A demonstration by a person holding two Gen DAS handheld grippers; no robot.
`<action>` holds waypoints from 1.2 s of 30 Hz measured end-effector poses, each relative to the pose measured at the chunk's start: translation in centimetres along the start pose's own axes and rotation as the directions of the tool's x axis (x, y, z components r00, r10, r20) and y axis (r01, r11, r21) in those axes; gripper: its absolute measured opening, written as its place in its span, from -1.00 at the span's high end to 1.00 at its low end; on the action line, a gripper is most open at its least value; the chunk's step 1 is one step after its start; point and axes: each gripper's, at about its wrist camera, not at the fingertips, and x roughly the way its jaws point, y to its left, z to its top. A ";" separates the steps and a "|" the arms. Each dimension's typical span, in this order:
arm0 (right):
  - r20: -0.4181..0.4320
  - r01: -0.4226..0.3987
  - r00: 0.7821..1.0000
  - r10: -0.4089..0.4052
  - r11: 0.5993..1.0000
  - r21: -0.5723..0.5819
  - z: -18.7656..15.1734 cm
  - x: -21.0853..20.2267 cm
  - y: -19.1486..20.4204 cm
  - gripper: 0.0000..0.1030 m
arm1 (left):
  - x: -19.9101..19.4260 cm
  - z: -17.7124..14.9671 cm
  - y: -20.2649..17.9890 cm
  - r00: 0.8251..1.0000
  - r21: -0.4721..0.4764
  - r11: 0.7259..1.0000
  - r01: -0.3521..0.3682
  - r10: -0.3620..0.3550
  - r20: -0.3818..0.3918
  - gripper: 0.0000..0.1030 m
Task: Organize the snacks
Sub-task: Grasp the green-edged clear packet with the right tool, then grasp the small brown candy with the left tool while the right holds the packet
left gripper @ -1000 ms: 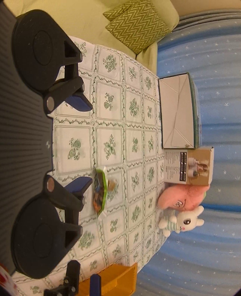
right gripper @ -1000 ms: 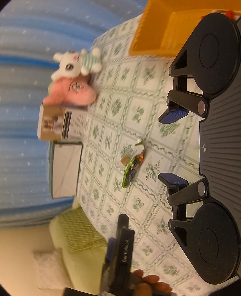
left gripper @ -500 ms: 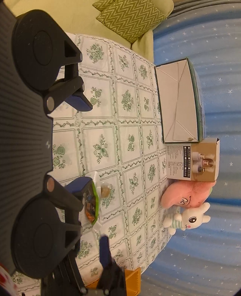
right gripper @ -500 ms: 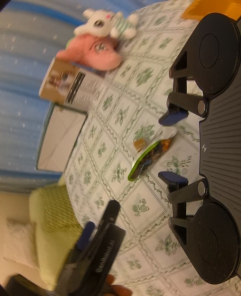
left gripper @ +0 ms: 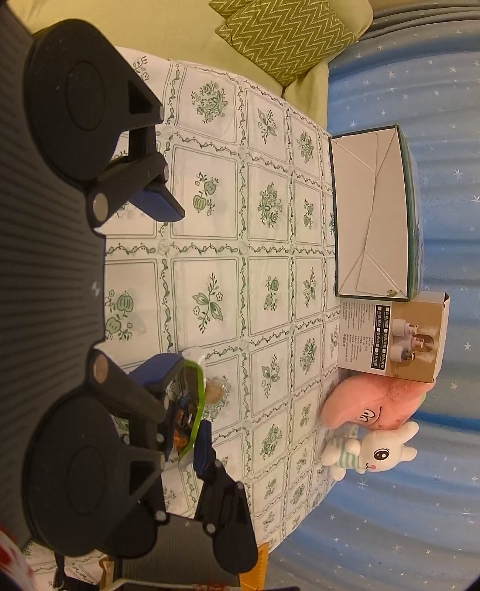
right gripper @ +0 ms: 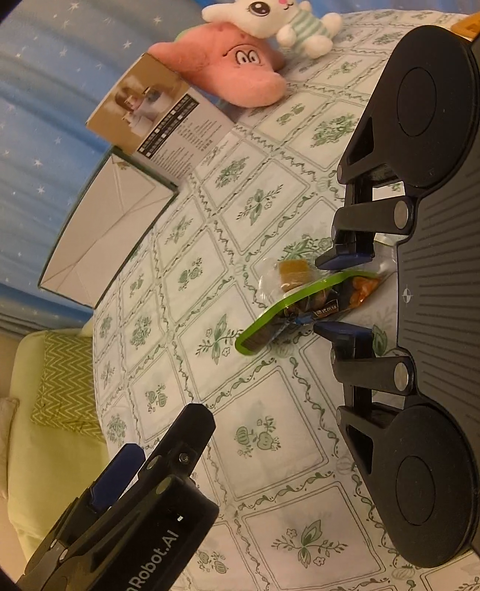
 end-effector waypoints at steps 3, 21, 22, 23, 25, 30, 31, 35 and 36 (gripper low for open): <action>-0.006 -0.009 1.000 0.009 1.000 -0.029 0.2 0.1 0.2 0.40 | 0.1 -0.1 -0.1 1.000 0.000 1.000 0.000 0.000 -0.006 -0.51; 0.029 -0.014 1.000 -0.013 0.638 0.770 -7.3 -7.7 -5.5 0.55 | 2.4 0.2 -3.6 0.996 0.095 0.991 0.089 -0.090 0.006 -0.45; 0.024 0.000 0.999 -0.030 0.625 0.780 -7.4 -7.9 -5.8 0.55 | 2.8 0.2 -4.0 0.995 0.114 0.989 0.095 -0.097 0.008 -0.41; 0.023 0.010 0.999 -0.045 0.613 0.790 -7.7 -8.2 -6.1 0.55 | 3.3 0.3 -4.5 0.995 0.131 0.986 0.101 -0.103 0.009 -0.39; 0.023 0.024 0.997 -0.072 0.599 0.801 -7.9 -8.5 -6.6 0.55 | 4.1 0.4 -4.9 0.992 0.130 0.984 0.121 -0.123 0.006 -0.27; 0.025 0.046 0.993 -0.114 0.575 0.817 -8.4 -9.1 -7.1 0.55 | 6.5 1.1 -5.1 0.973 -0.002 0.973 0.229 -0.229 -0.022 0.10; 0.025 0.048 0.992 -0.120 0.574 0.818 -8.5 -9.3 -7.2 0.55 | 7.0 1.2 -5.6 0.969 -0.002 0.969 0.246 -0.246 -0.033 0.15; 0.033 0.054 0.989 -0.141 0.570 0.820 -8.9 -9.8 -7.4 0.55 | 8.4 1.4 -6.6 0.967 0.007 0.968 0.252 -0.251 -0.049 0.18; 0.036 0.056 0.988 -0.147 0.572 0.818 -9.1 -10.0 -7.5 0.55 | 8.6 1.4 -6.7 0.969 -0.001 0.970 0.244 -0.244 -0.039 0.18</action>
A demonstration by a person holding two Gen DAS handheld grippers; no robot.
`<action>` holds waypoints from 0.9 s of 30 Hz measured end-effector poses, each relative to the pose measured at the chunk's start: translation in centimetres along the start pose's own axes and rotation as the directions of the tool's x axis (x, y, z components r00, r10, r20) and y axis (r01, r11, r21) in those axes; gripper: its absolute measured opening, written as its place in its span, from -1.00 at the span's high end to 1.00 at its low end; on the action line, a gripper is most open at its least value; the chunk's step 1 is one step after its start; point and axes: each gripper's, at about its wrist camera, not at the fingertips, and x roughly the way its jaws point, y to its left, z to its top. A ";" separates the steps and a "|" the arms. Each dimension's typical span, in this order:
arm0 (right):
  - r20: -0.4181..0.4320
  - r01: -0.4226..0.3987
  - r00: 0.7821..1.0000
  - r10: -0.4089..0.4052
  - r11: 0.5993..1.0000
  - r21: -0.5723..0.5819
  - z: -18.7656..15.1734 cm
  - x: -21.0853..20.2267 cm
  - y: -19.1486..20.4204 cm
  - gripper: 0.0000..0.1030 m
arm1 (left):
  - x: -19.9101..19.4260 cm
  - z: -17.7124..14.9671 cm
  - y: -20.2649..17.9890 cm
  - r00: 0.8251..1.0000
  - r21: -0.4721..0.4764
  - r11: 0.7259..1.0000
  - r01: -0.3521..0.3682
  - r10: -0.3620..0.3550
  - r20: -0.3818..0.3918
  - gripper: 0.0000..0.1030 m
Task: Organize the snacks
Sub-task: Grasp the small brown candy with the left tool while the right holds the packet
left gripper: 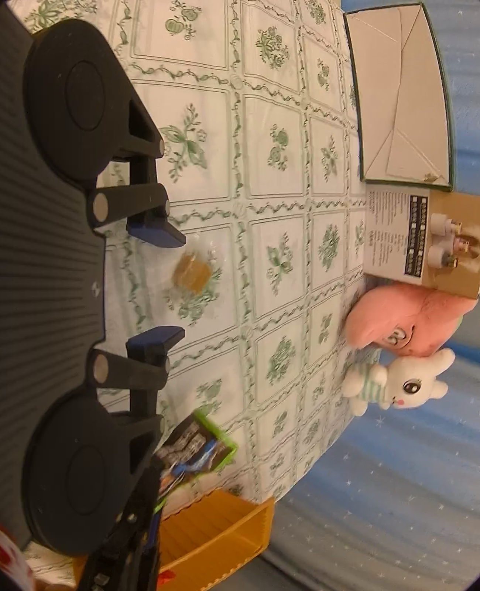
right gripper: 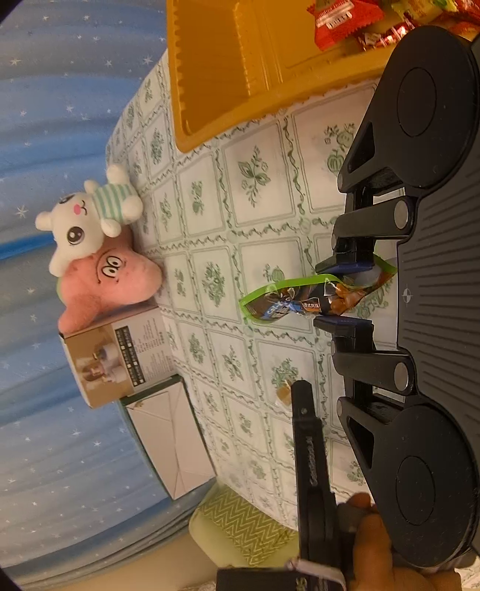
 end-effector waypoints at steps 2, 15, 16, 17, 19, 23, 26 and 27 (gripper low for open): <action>0.008 0.008 1.000 -0.008 1.000 0.004 -0.1 -0.1 -0.3 0.55 | 0.4 0.3 0.0 1.000 -0.019 1.000 -0.007 0.007 0.013 0.18; -0.014 0.024 1.000 -0.023 0.998 0.054 -1.2 -0.3 -2.1 0.55 | 2.2 0.6 -3.0 0.987 0.152 0.976 -0.157 0.152 0.045 0.63; -0.014 0.023 1.000 -0.022 0.998 0.058 -1.2 -0.3 -2.2 0.55 | 2.1 0.5 -3.0 0.987 0.157 0.975 -0.159 0.154 0.045 0.63; -0.014 0.021 1.000 -0.020 0.998 0.066 -1.3 -0.4 -2.3 0.55 | 1.9 0.2 -3.0 0.986 0.162 0.973 -0.163 0.158 0.044 0.63; -0.018 0.013 1.000 -0.012 0.996 0.094 -1.4 -0.5 -2.6 0.55 | 1.4 -0.2 -3.1 0.985 0.162 0.971 -0.174 0.170 0.039 0.64; -0.016 0.003 1.000 -0.001 0.991 0.132 -1.4 -1.5 -2.9 0.55 | -0.4 -1.4 -3.1 0.988 0.104 0.983 -0.152 0.152 0.005 0.65; -0.012 -0.005 1.000 0.007 0.987 0.159 -1.3 -2.7 -3.1 0.55 | -2.1 -2.4 -3.6 0.989 0.077 0.987 -0.144 0.145 0.001 0.65; -0.010 -0.011 1.000 0.012 0.986 0.165 -1.4 -3.2 -3.1 0.55 | -2.8 -2.6 -4.0 0.990 0.069 0.988 -0.140 0.140 0.005 0.65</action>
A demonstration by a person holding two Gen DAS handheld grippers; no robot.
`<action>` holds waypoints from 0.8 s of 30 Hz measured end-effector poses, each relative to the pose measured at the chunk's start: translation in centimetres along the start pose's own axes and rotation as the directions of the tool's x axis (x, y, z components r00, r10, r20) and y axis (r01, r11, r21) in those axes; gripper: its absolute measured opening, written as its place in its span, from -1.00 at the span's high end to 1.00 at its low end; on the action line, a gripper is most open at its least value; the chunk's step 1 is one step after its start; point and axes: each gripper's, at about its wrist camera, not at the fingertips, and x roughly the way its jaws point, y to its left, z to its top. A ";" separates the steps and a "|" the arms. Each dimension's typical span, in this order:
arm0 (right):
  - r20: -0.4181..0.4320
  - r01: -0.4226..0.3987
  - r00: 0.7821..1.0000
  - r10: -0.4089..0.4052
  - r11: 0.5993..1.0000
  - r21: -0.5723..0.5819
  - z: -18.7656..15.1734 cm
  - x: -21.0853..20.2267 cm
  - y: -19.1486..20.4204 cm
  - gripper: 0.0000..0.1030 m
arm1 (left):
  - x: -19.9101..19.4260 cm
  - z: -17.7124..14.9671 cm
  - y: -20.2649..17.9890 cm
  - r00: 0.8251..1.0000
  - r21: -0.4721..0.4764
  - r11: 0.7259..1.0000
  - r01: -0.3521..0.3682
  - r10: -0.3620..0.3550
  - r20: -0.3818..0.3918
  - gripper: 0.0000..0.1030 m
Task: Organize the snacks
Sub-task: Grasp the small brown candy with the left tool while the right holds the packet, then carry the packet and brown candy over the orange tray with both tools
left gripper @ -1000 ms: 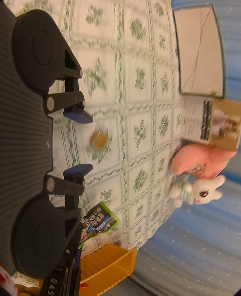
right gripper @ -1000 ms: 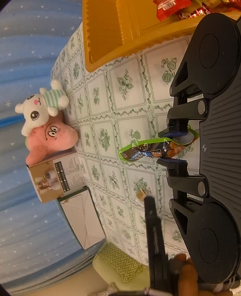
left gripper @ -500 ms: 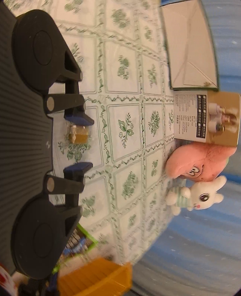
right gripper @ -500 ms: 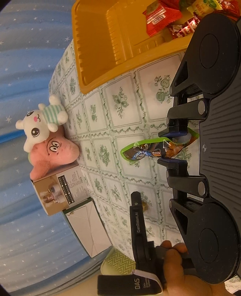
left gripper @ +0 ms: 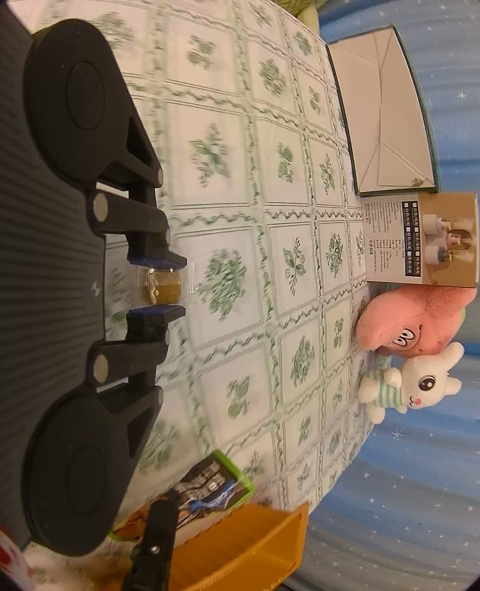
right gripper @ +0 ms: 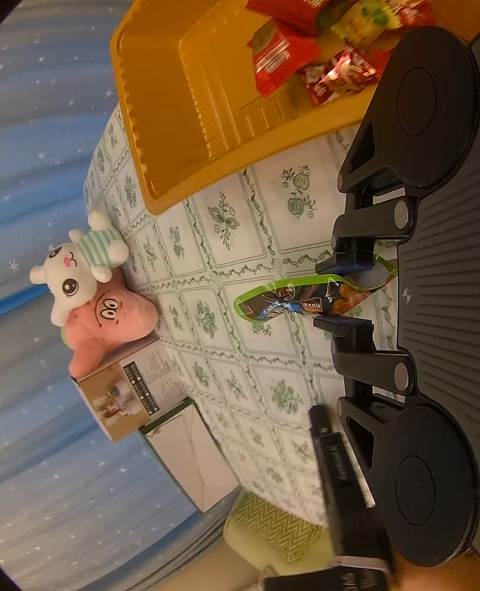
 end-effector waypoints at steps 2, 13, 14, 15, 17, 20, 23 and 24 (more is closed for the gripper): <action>0.001 -0.010 1.000 0.010 1.000 0.003 -0.1 -1.0 0.2 0.55 | -1.4 -0.5 -0.6 1.000 -0.009 1.000 0.011 -0.011 0.006 0.65; 0.037 -0.018 0.999 0.017 1.000 0.019 -1.5 -8.2 0.6 0.55 | -9.6 -3.0 -4.6 0.999 -0.035 0.999 0.035 -0.034 0.036 0.65; 0.041 -0.015 0.999 0.014 1.000 0.016 -1.6 -9.0 0.5 0.55 | -10.4 -3.2 -5.0 0.998 -0.041 0.998 0.043 -0.042 0.037 0.65; 0.046 -0.009 0.999 0.008 1.000 0.014 -1.8 -9.7 0.5 0.55 | -11.0 -3.4 -5.5 0.998 -0.042 0.998 0.054 -0.053 0.039 0.65; 0.064 0.010 0.998 -0.010 1.000 0.002 -2.1 -11.2 0.3 0.55 | -12.0 -3.7 -6.7 0.997 -0.026 0.997 0.067 -0.066 0.039 0.65; 0.083 0.026 0.996 -0.025 1.000 -0.005 -2.3 -13.2 0.0 0.55 | -13.6 -4.4 -8.5 0.996 -0.011 0.996 0.084 -0.083 0.042 0.65; 0.093 0.039 0.995 -0.039 0.999 0.006 -2.4 -14.9 -0.8 0.55 | -14.7 -4.8 -10.1 0.994 -0.012 0.995 0.104 -0.103 0.046 0.65; 0.096 0.044 0.994 -0.045 0.999 0.012 -2.4 -15.4 -1.1 0.55 | -14.9 -4.8 -10.6 0.993 -0.008 0.994 0.109 -0.109 0.047 0.65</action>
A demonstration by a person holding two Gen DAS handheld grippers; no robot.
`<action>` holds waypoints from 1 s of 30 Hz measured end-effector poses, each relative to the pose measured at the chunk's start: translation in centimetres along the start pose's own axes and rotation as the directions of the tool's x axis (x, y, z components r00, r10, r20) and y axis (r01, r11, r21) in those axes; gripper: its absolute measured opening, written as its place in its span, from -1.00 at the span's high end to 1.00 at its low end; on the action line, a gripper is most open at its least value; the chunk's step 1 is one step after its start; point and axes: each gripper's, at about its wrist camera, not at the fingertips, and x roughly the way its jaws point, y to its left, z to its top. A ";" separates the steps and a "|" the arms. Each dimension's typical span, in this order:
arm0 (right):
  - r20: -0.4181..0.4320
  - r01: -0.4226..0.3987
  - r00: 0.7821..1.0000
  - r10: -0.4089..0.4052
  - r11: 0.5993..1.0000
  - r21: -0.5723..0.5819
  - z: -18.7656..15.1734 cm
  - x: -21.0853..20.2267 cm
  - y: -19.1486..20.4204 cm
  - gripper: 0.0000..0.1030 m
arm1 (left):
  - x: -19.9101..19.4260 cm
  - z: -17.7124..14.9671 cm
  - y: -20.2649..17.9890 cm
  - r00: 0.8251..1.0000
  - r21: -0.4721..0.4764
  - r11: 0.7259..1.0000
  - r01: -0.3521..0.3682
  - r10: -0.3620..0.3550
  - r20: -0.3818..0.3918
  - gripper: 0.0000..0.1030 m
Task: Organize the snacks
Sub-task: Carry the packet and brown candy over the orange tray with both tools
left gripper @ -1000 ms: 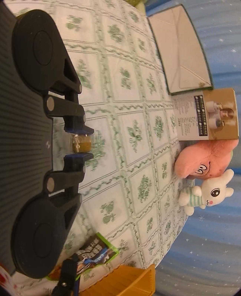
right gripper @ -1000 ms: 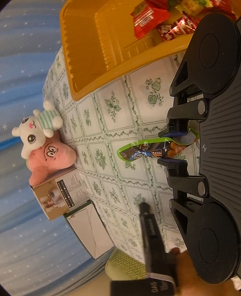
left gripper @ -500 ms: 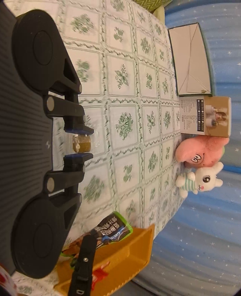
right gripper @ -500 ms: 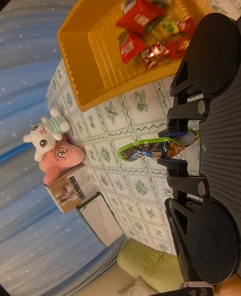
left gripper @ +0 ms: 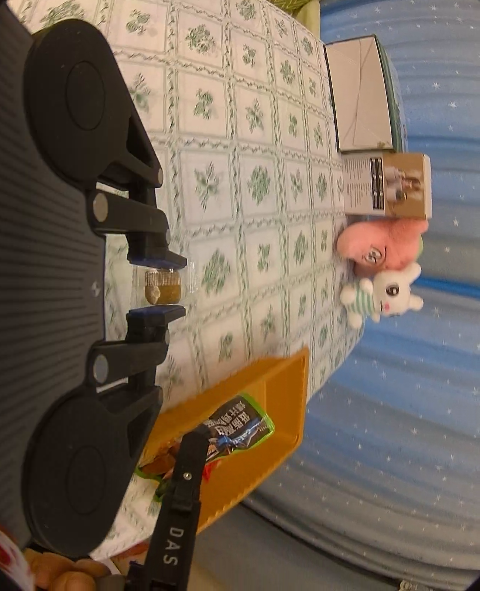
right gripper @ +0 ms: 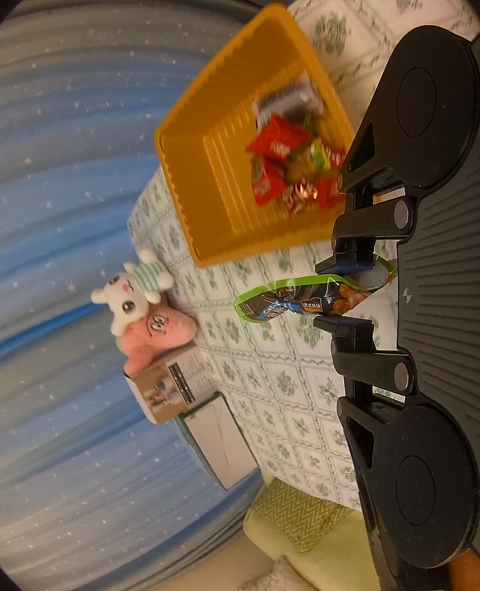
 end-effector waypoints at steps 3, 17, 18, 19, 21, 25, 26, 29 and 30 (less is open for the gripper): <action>0.011 0.014 1.000 -0.014 1.000 0.014 0.3 -1.3 -1.0 0.55 | -0.6 -0.1 -1.6 1.000 0.014 1.000 0.015 -0.015 -0.002 0.65; 0.074 0.083 0.993 -0.091 0.991 0.102 1.3 -5.9 -6.8 0.55 | -1.4 0.7 -7.4 0.997 0.085 0.994 0.071 -0.071 0.004 0.65; 0.080 0.088 0.992 -0.097 0.990 0.109 1.4 -6.1 -7.1 0.55 | -1.3 0.8 -7.9 0.997 0.092 0.993 0.076 -0.077 0.004 0.65; 0.085 0.091 0.991 -0.101 0.989 0.117 1.6 -6.3 -7.5 0.55 | -1.2 0.9 -8.2 0.997 0.098 0.992 0.080 -0.081 0.005 0.65; 0.093 0.100 0.989 -0.113 0.986 0.131 1.8 -6.7 -8.2 0.55 | -1.0 1.2 -9.1 0.995 0.109 0.989 0.095 -0.096 0.005 0.65; 0.102 0.111 0.987 -0.127 0.983 0.146 2.1 -7.1 -9.3 0.55 | -0.2 1.8 -10.7 0.993 0.130 0.985 0.117 -0.118 0.000 0.65; 0.103 0.113 0.986 -0.129 0.983 0.148 2.1 -7.2 -9.4 0.55 | 0.0 2.0 -11.0 0.992 0.132 0.984 0.122 -0.122 -0.002 0.65; 0.104 0.119 0.985 -0.136 0.981 0.156 2.4 -7.3 -10.1 0.55 | 0.6 2.3 -11.8 0.991 0.142 0.981 0.131 -0.132 -0.007 0.65; 0.102 0.121 0.985 -0.138 0.980 0.160 2.5 -7.3 -10.4 0.55 | 0.8 2.5 -12.0 0.991 0.145 0.980 0.136 -0.136 -0.010 0.65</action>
